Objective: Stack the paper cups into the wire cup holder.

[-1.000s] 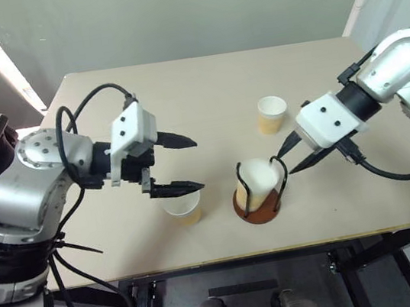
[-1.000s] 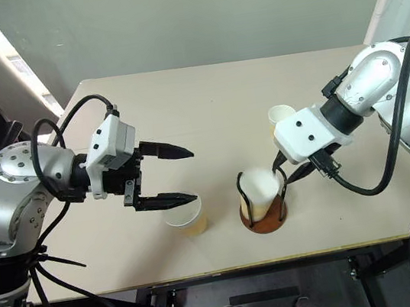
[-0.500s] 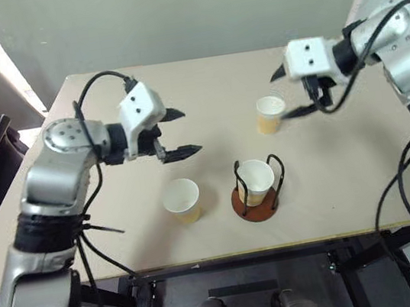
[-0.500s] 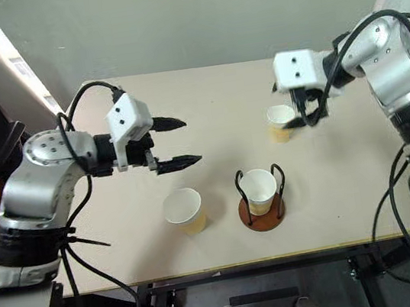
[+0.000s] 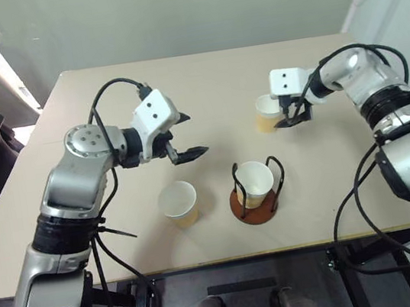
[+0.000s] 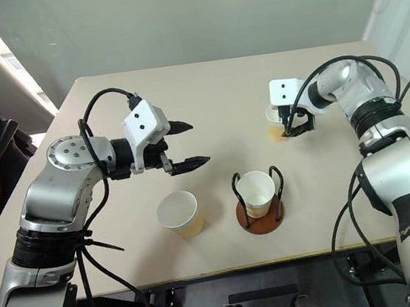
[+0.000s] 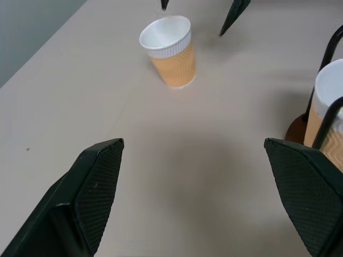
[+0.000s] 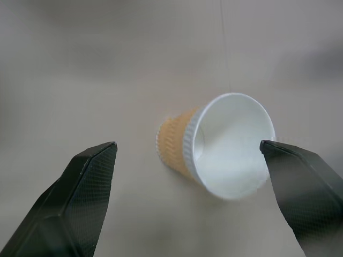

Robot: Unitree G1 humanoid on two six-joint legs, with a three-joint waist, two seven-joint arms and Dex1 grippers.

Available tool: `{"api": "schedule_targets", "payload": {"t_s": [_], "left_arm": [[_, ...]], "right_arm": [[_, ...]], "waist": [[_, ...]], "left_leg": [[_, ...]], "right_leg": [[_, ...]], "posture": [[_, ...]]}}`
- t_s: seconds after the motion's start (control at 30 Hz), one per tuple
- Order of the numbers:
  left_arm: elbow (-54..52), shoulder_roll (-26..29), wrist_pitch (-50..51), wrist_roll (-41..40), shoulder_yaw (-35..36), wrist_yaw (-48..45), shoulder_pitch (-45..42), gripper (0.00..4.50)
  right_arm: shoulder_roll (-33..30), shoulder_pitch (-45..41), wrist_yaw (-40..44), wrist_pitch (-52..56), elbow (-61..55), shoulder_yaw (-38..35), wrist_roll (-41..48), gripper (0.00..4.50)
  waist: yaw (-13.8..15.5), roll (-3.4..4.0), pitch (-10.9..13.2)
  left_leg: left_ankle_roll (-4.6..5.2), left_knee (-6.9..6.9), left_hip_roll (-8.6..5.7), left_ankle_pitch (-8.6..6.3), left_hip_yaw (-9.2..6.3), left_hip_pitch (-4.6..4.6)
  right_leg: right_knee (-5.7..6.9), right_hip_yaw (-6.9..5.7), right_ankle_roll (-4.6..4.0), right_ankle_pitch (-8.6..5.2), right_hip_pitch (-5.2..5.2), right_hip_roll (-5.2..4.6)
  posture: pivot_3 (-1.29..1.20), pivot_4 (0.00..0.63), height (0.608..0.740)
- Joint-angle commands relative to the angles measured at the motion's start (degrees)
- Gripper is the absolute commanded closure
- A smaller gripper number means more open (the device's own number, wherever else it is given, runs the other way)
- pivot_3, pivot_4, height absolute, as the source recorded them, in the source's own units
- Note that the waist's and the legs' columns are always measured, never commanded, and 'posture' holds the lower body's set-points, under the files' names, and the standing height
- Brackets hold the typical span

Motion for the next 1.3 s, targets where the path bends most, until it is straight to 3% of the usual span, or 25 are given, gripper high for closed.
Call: {"api": "schedule_targets", "payload": {"t_s": [0.03, 0.17, 0.53, 0.67, 0.8, 0.87, 1.0, 1.07, 1.3], "left_arm": [[-4.2, 1.1, 1.8, -1.2, 2.6, 0.7, 0.6, 0.00], [-7.2, 2.2, 4.4, -1.7, 3.9, 1.8, 2.3, 0.00], [-10.0, 5.5, 6.6, -2.6, 5.8, 2.7, 4.2, 0.00], [-9.5, 5.8, 5.4, -3.3, 6.0, 1.3, 3.4, 0.00], [-9.9, 7.7, 4.3, -8.8, 9.7, -4.5, 3.1, 0.00], [-9.9, 9.7, 4.4, -11.9, 11.6, -8.0, 3.6, 0.00], [-10.6, 14.2, 6.0, -18.0, 14.1, -15.8, 6.0, 0.00], [-9.8, 15.7, 4.9, -17.6, 12.8, -17.5, 6.6, 0.00], [-7.5, 17.6, 1.2, -14.3, 8.7, -20.7, 6.4, 0.00]], "right_arm": [[1.1, -1.7, -2.9, -0.5, 2.3, -0.2, -2.6, 0.06], [2.6, -0.1, -8.2, -1.0, 4.4, 1.7, -7.2, 0.57], [4.4, 0.3, -11.5, -1.6, 5.4, -0.4, -8.4, 4.46], [2.4, -1.4, -8.5, -3.7, 4.3, -1.5, -7.3, 4.46], [-3.7, -3.7, 17.9, -7.6, -4.7, -7.0, 2.6, 4.46], [-8.0, -2.0, 26.9, -2.8, -16.7, -6.7, 12.6, 4.46], [-20.6, 3.1, 28.9, 15.5, -47.6, -0.9, 37.6, 4.46], [-26.7, 5.5, 28.9, 19.7, -59.4, 1.9, 45.5, 4.46], [-30.9, 8.9, 28.9, 22.5, -73.2, 4.4, 48.9, 4.46]], "waist": [[0.0, 0.01, 0.0], [0.1, 0.02, 0.0], [0.1, 0.03, 0.0], [0.1, 0.03, 0.0], [0.2, 0.07, 0.0], [0.1, 0.07, 0.0], [0.0, 0.06, 0.0], [0.0, 0.06, 0.0], [-0.4, 0.03, 0.0]], "left_leg": [[0.01, 0.03, -0.01, -0.01, 0.01, -0.01], [0.14, 0.04, 0.00, -0.09, 0.00, 0.00], [0.22, 0.03, 0.02, -0.15, -0.01, 0.11], [0.19, 0.04, 0.02, -0.16, 0.00, 0.08], [0.06, 0.03, 0.01, -0.21, 0.00, -0.07], [-0.34, 0.00, 0.02, 0.01, 0.00, -0.11], [-0.36, -0.14, 0.12, 0.01, 0.03, -0.09], [-0.37, -0.15, 0.14, 0.00, 0.04, 0.00], [-0.17, -0.12, 0.17, -0.04, -0.12, 0.36]], "right_leg": [[0.00, 0.00, 0.00, 0.00, 0.00, -0.01], [0.01, 0.00, 0.00, 0.00, 0.00, -0.01], [0.15, -0.03, -0.01, 0.01, 0.01, 0.00], [0.14, -0.03, -0.04, 0.03, 0.01, -0.01], [0.12, -0.06, -0.04, 0.03, -0.06, 0.00], [0.12, -0.08, -0.07, 0.01, -0.07, 0.06], [0.01, -0.08, -0.21, -0.11, 0.05, 0.20], [-0.02, -0.08, -0.28, -0.34, 0.18, 0.25], [0.17, -0.03, -0.64, -0.83, 0.29, 0.22]], "posture": [[0.00, 0.150, 0.740], [0.00, 0.150, 0.740], [0.00, 0.150, 0.740], [0.00, 0.150, 0.740], [0.00, 0.150, 0.740], [0.00, 0.150, 0.740], [0.00, 0.150, 0.740], [0.00, 0.150, 0.740], [0.00, 0.150, 0.740]]}}
